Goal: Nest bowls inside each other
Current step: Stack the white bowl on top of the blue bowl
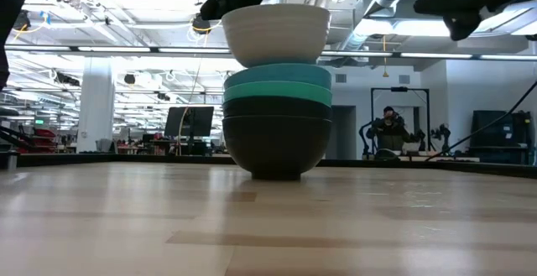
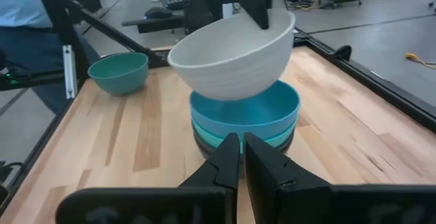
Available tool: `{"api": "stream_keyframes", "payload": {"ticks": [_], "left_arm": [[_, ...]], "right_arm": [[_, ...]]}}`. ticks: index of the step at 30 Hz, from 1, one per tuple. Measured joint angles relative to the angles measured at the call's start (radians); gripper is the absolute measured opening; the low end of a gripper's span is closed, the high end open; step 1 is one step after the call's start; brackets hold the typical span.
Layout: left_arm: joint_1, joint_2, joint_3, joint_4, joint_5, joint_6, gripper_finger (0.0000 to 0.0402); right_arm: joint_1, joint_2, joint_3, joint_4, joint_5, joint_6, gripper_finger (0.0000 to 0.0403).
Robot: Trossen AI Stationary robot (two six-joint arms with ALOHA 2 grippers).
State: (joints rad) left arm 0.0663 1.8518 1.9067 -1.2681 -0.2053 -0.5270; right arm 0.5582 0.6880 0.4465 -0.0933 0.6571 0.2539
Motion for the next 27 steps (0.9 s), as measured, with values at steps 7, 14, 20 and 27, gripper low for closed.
{"api": "stream_keyframes", "payload": {"ticks": [7,14,20,27], "left_arm": [[0.016,-0.001,-0.093,0.034,0.038,0.016,0.0000],[0.031,0.000,-0.207,0.166,0.070,0.020,0.0000],[0.049,0.000,-0.261,0.231,0.078,0.033,0.0002],[0.061,0.000,-0.271,0.275,0.078,0.084,0.0022]], "right_arm": [[-0.024,0.000,0.000,0.000,-0.005,0.000,0.0045],[-0.024,0.000,0.000,0.000,-0.005,0.000,0.0044],[-0.024,0.000,0.000,-0.003,-0.005,0.000,0.0044],[-0.024,0.000,0.000,-0.004,-0.005,0.000,0.0044]]}}
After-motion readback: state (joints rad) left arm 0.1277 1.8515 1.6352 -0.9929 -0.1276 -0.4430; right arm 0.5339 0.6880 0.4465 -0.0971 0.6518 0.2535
